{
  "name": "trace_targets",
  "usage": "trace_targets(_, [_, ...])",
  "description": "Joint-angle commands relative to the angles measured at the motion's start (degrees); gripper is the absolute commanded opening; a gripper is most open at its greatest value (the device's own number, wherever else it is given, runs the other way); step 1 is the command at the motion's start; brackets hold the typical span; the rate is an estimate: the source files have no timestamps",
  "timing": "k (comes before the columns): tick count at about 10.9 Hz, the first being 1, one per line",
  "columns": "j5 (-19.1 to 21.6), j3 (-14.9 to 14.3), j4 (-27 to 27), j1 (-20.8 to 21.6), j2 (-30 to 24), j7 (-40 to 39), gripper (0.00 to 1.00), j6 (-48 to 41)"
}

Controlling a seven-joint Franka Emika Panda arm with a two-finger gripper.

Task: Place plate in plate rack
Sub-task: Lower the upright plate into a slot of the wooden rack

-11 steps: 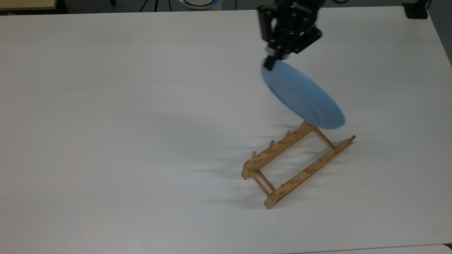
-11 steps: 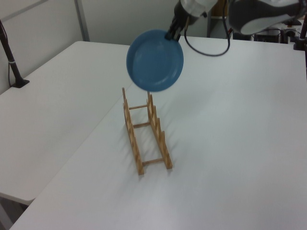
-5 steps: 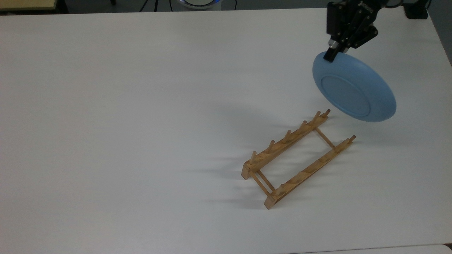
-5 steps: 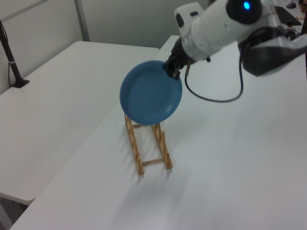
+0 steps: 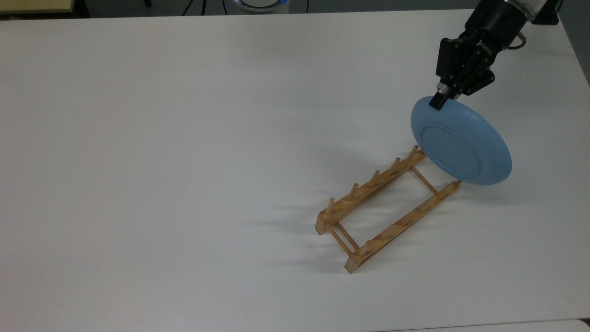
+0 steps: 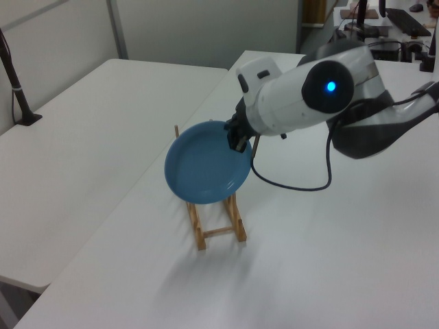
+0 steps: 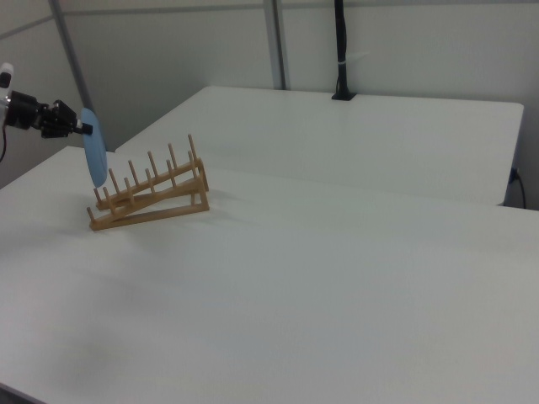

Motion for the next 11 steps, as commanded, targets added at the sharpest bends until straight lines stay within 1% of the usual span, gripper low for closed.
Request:
trace_targets(1, [-0.8,-0.6,2.1,2.0,1.8,2.1,0.00,-1.6])
trace_targets(5, [-0.8,-0.6,2.1,2.6,2.6,2.2,0.00,-2.0])
trace_targets(9, [-0.8,-0.6,1.9,2.7,4.6,2.1,0.00,-2.0])
trace_targets(11, [-1.5,-0.7,1.9,2.7,4.8,2.1,0.00,-2.1])
